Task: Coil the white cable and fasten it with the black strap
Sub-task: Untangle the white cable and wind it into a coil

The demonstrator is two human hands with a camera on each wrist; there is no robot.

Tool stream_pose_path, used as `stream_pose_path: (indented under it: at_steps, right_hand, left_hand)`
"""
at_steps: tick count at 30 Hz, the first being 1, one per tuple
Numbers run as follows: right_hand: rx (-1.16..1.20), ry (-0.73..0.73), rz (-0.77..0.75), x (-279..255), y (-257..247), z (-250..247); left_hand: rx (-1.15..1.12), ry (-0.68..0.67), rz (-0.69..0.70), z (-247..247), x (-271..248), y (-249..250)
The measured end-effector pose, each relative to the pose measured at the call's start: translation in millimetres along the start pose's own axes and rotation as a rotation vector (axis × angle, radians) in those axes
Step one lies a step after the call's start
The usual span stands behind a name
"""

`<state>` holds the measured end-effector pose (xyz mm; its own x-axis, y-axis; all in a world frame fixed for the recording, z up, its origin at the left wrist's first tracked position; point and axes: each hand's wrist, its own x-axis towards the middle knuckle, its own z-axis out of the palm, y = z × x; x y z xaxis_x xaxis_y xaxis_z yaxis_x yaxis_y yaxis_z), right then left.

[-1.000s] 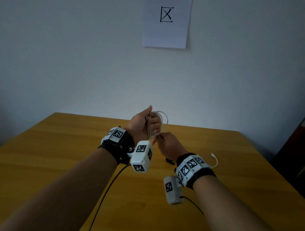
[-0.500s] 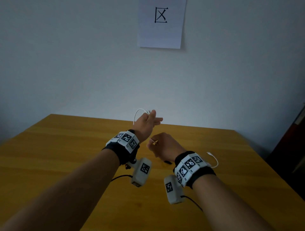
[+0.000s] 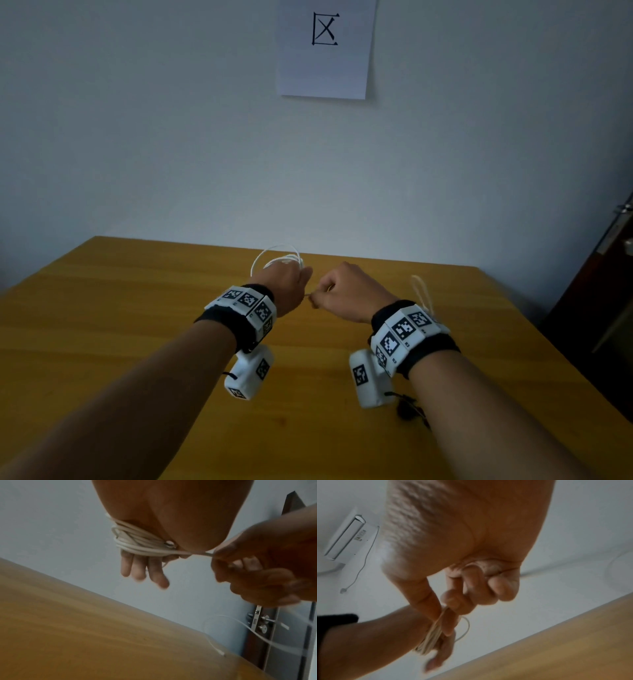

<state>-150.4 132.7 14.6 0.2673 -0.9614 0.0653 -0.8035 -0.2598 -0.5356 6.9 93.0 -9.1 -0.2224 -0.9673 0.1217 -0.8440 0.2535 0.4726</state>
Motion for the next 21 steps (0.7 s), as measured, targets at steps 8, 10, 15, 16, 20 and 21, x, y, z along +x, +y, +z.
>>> stream_pose_path:
  at_steps: [8,10,15,16,20,21]
  right_hand:
    - [-0.115,0.121,0.017,2,14,-10]
    - [-0.169,0.149,-0.003,5,16,-7]
    - [-0.211,0.254,-0.052,12,24,3]
    - [-0.210,0.264,-0.059,13,25,3]
    - [-0.151,0.259,-0.058,16,29,7]
    - [-0.115,0.260,-0.059,17,29,8]
  left_hand:
    - [-0.118,-0.155,-0.031,-1,-7,-6]
    - [-0.163,-0.149,-0.021,2,-6,-7]
    - [-0.440,-0.282,0.009,1,-7,-4]
    - [-0.527,-0.311,0.022,-1,-7,-3]
    - [-0.990,-0.341,-0.033,-9,-12,3]
    - [-1.082,-0.354,-0.045,-10,-13,4]
